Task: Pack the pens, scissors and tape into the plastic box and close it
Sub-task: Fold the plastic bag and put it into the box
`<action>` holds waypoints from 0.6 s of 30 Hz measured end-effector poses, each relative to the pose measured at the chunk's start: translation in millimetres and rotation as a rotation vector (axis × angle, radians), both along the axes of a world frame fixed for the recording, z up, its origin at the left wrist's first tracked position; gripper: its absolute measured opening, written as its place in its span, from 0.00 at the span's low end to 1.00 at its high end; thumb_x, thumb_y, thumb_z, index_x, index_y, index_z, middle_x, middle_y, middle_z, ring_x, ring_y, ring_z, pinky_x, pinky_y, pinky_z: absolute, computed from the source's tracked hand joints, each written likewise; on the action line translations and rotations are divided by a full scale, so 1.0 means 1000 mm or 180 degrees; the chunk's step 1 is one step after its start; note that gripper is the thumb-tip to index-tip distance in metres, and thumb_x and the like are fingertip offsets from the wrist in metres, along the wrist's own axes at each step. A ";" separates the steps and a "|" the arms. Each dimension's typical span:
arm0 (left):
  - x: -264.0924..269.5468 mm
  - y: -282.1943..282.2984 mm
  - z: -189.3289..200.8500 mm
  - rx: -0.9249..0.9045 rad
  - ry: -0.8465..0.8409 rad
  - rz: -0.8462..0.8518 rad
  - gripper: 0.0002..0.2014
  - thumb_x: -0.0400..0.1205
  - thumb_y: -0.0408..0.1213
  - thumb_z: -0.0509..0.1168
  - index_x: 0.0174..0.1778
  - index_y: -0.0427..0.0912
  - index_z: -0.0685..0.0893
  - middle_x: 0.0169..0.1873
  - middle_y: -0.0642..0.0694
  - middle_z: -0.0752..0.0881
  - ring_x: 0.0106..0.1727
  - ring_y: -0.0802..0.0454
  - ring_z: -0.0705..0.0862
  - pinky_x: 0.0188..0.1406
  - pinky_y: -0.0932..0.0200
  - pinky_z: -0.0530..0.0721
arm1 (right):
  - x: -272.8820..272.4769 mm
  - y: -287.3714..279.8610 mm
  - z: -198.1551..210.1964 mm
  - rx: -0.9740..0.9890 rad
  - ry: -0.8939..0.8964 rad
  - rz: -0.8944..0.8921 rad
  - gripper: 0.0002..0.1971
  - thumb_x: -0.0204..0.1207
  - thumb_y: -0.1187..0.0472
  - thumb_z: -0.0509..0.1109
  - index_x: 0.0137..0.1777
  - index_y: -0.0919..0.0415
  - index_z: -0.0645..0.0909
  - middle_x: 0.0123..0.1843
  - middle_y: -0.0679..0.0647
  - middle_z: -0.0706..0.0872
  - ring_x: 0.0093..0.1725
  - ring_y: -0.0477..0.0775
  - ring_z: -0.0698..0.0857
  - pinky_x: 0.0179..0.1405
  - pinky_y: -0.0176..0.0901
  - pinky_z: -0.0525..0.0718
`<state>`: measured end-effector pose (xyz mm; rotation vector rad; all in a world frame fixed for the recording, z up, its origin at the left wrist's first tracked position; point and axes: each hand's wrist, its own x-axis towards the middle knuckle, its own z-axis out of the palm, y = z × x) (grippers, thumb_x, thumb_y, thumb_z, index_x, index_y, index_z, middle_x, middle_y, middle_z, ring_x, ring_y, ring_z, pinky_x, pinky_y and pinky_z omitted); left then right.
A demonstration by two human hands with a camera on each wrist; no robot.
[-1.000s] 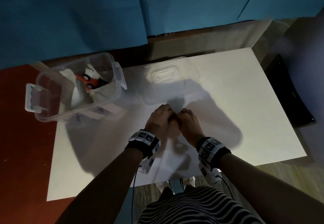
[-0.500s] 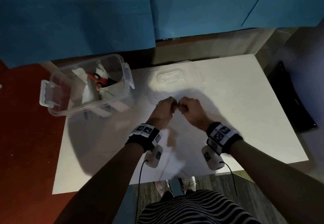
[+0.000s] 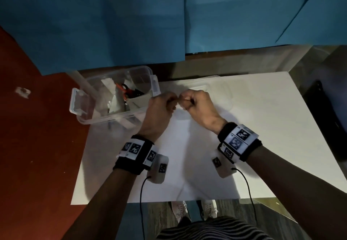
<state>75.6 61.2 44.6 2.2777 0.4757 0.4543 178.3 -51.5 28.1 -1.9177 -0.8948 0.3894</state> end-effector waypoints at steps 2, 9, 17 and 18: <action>-0.010 0.021 0.015 0.0124 -0.0041 0.0200 0.08 0.81 0.25 0.64 0.46 0.38 0.88 0.37 0.46 0.89 0.37 0.48 0.87 0.41 0.52 0.89 | -0.007 0.026 0.014 0.0111 -0.0224 0.0097 0.10 0.73 0.74 0.63 0.41 0.65 0.86 0.36 0.59 0.88 0.37 0.52 0.83 0.39 0.44 0.79; -0.039 0.081 0.023 0.0293 0.0441 0.0557 0.11 0.82 0.29 0.66 0.57 0.45 0.89 0.49 0.48 0.91 0.45 0.55 0.87 0.45 0.69 0.82 | -0.027 0.094 0.019 -0.0152 -0.0377 0.0581 0.07 0.78 0.70 0.67 0.45 0.64 0.87 0.42 0.61 0.89 0.42 0.57 0.84 0.41 0.43 0.77; -0.041 0.047 0.011 0.0725 -0.0122 0.0501 0.06 0.83 0.31 0.64 0.46 0.40 0.87 0.41 0.42 0.91 0.41 0.46 0.88 0.44 0.49 0.87 | 0.039 0.030 -0.017 -0.0866 -0.0540 -0.0072 0.16 0.72 0.71 0.64 0.28 0.55 0.82 0.36 0.59 0.88 0.41 0.61 0.85 0.48 0.44 0.82; -0.037 0.036 0.003 0.0707 -0.0020 0.0300 0.06 0.83 0.32 0.63 0.46 0.40 0.86 0.41 0.42 0.90 0.41 0.46 0.87 0.44 0.49 0.87 | 0.048 0.017 -0.029 -0.1184 -0.0542 -0.0087 0.14 0.73 0.69 0.64 0.31 0.52 0.84 0.39 0.60 0.89 0.45 0.61 0.86 0.52 0.44 0.81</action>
